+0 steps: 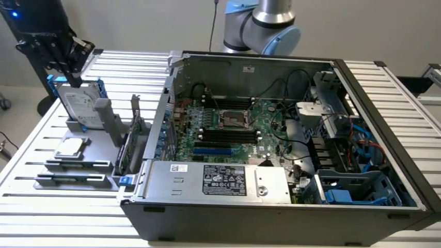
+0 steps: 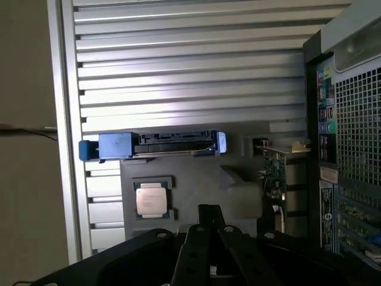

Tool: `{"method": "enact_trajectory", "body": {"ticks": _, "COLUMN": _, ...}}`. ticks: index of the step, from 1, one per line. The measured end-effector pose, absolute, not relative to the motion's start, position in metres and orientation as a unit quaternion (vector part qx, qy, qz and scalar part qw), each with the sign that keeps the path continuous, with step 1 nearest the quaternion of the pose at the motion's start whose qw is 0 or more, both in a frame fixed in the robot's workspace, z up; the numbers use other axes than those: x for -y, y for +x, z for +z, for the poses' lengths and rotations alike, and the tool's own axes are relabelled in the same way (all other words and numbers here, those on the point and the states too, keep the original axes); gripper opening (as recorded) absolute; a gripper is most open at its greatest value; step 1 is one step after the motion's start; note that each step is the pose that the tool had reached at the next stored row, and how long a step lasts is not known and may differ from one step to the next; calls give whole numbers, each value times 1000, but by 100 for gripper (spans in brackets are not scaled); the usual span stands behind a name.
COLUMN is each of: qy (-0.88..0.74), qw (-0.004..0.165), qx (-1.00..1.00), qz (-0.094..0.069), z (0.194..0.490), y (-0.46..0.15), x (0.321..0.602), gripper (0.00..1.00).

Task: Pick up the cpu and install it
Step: 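Reach for the cpu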

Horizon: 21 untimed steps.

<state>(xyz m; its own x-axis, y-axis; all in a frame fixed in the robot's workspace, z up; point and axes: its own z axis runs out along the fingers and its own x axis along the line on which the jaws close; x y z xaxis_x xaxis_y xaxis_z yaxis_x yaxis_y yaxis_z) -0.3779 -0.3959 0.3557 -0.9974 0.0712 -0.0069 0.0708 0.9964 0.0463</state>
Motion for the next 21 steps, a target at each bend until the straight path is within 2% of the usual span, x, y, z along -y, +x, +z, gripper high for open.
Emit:
{"method": "enact_trajectory", "body": {"ticks": 12, "qy": 36, "qw": 2, "qx": -999, "qz": 22, "z": 344, "y": -433, "x": 396, "gripper": 11}}
{"method": "enact_trajectory", "body": {"ticks": 21, "qy": 36, "qw": 1, "qx": -999, "qz": 22, "z": 344, "y": -434, "x": 396, "gripper": 11}}
